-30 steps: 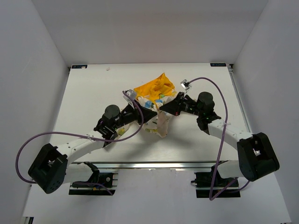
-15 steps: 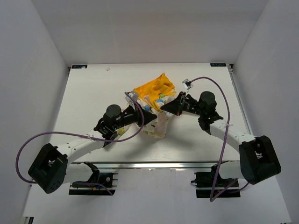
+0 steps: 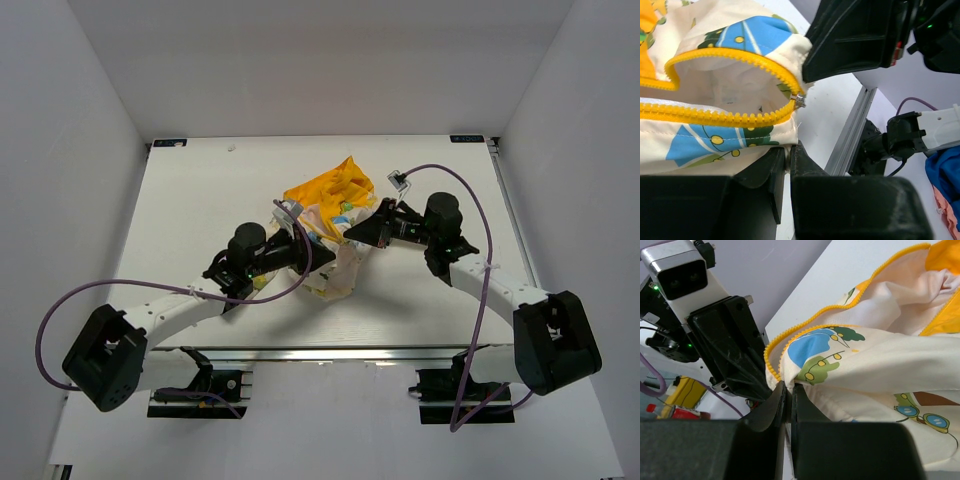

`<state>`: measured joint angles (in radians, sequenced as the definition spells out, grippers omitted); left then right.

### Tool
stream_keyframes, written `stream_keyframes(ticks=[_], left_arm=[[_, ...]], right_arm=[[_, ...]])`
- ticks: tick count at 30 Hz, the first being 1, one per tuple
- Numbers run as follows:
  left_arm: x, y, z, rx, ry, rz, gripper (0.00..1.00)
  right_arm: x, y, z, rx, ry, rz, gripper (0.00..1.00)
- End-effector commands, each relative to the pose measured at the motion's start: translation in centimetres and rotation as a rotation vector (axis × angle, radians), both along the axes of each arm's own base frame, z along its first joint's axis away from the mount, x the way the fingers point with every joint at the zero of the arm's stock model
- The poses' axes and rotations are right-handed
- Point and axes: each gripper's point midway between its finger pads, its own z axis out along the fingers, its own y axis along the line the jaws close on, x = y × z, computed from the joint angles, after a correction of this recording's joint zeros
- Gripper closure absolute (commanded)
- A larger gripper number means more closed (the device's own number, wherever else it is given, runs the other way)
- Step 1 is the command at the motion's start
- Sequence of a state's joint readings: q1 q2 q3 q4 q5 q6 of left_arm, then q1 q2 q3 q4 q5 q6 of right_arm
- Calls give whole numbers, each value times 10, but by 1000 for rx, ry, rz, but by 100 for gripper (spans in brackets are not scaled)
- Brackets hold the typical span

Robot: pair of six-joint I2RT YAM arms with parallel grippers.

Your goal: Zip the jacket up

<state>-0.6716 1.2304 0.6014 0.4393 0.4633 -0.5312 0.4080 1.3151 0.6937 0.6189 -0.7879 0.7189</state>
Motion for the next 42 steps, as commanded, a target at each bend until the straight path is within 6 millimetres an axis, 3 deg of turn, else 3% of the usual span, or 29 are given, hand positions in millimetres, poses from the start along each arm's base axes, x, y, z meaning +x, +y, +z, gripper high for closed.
stream_keyframes(ticks=[1,4,5,6,7,11,13,16,26,34,42], left_arm=[[-21,4,-27,92,105,-34,100],[-11,6,-21,95,112,28,96],[-9,6,-18,89,114,37,88],[-7,4,-12,72,108,41,74],[-6,4,-11,64,113,42,69],[-7,-2,-6,35,119,19,58],[-8,-4,-6,31,127,9,47],[-12,-4,-4,14,129,-17,42],[-21,12,19,-129,99,-39,32],[-15,7,27,-230,153,-67,28],[-10,-2,27,-274,195,-101,44]], right_arm=[[12,-2,58,70,-159,-27,100],[6,-4,41,42,-124,-12,100],[4,-5,36,32,-116,-10,100],[3,-5,32,24,-109,-5,100],[0,-3,27,15,-93,6,100],[-10,5,11,-12,-77,33,100],[-11,8,10,-15,-71,35,100],[-10,9,9,-15,-76,31,100],[-5,7,-6,-66,-60,5,100],[-8,15,-11,-106,-77,10,100],[-8,15,-10,-112,-92,-6,100]])
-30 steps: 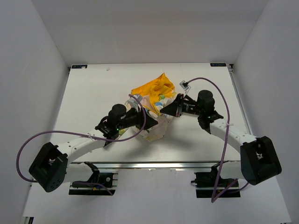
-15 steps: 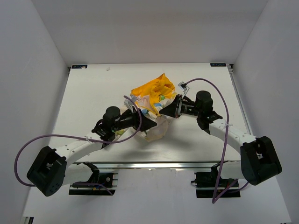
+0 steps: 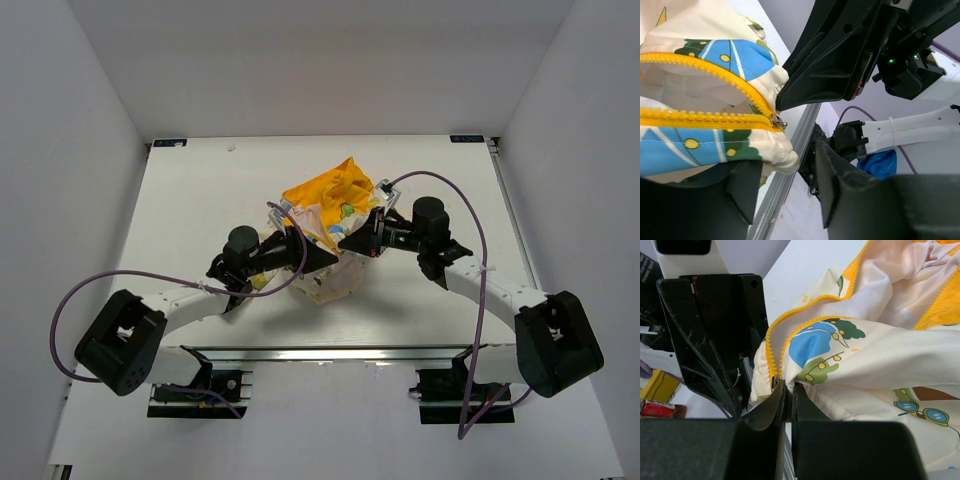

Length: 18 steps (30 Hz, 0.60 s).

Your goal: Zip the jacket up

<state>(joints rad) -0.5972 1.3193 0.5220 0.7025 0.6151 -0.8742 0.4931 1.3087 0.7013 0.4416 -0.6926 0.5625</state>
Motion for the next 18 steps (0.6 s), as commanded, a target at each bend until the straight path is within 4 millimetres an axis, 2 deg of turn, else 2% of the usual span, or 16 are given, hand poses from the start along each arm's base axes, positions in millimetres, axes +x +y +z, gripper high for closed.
stream_keyframes(ticks=[1,4,11,18], left_arm=[[-5,-3,26,-84,-51,-38,46],[-5,-1,27,-86,-59,-32,54],[2,2,22,-55,-41,18,61],[9,-2,7,5,2,13,78]], right_arm=[[5,2,21,16,-84,-10,100],[6,0,18,5,-85,-24,100],[4,1,20,1,-98,-14,100],[-1,3,25,8,-114,0,100]])
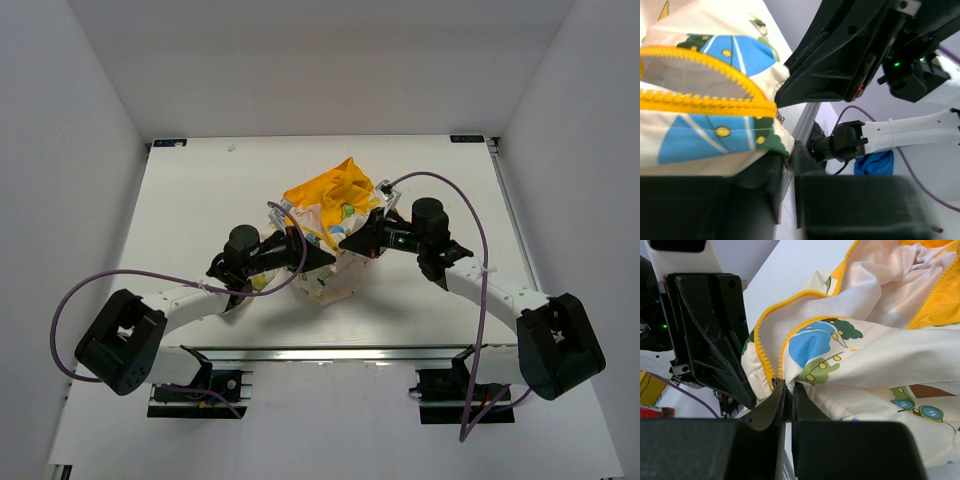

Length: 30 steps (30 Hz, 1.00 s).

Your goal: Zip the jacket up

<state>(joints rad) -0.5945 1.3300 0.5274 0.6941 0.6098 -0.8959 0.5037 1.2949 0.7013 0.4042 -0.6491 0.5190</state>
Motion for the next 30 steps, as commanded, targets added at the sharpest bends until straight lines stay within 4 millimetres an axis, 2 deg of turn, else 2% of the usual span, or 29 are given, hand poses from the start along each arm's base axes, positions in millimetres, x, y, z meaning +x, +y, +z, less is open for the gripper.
stream_keyframes(ticks=[1,2,3,10,15,17,20,27,30], left_arm=[[7,-2,9,8,-27,9,88],[8,-1,7,17,-24,12,96],[7,-1,6,20,-24,13,100],[3,7,10,2,-62,40,100],[0,7,-6,87,-50,36,100],[-4,2,-17,163,-47,15,100],[-13,-5,-19,173,-59,-20,100],[-33,-13,-20,175,-56,-91,100],[-42,-16,-18,185,-74,-106,100]], right_arm=[[-3,5,31,42,-91,25,100],[-3,5,31,43,-89,27,100],[-3,5,31,45,-89,28,100],[-4,9,39,75,-79,39,100],[-3,13,52,121,-73,45,100],[-3,16,63,153,-81,60,100],[-3,21,75,178,-95,77,100],[1,24,80,190,-91,81,100],[6,24,74,169,-81,57,100]])
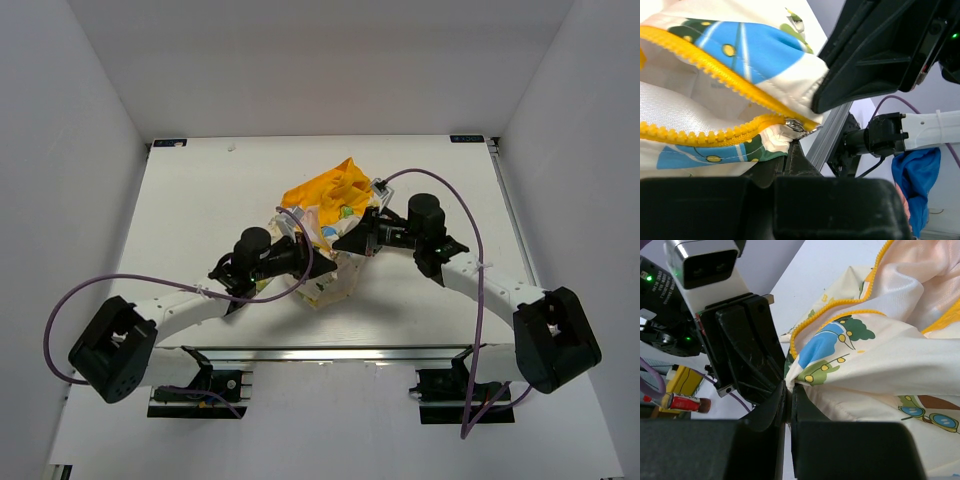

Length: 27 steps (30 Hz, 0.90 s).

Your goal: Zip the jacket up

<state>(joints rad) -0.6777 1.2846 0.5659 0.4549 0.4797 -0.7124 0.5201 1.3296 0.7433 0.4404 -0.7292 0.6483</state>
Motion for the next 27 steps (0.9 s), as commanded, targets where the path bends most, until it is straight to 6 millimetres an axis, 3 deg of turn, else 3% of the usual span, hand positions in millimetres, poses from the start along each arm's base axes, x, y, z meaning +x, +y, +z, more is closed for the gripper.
stream_keyframes(ticks=[1,6,13,19,22,27], left_arm=[[-36,-10,10,8,-19,-129,100],[-43,-4,20,0,-54,-127,100],[-53,-1,16,34,-49,-136,100],[-41,6,9,79,-48,-54,100],[-36,7,10,85,-57,-30,100],[-35,4,14,79,-87,-47,100]], right_arm=[[18,8,55,92,-164,-36,100],[36,-3,33,-5,-134,-166,100],[46,-7,37,-7,-141,-228,100],[23,-3,35,11,-149,-118,99],[3,-4,26,6,-162,-24,79],[-27,-4,12,-1,-142,143,63]])
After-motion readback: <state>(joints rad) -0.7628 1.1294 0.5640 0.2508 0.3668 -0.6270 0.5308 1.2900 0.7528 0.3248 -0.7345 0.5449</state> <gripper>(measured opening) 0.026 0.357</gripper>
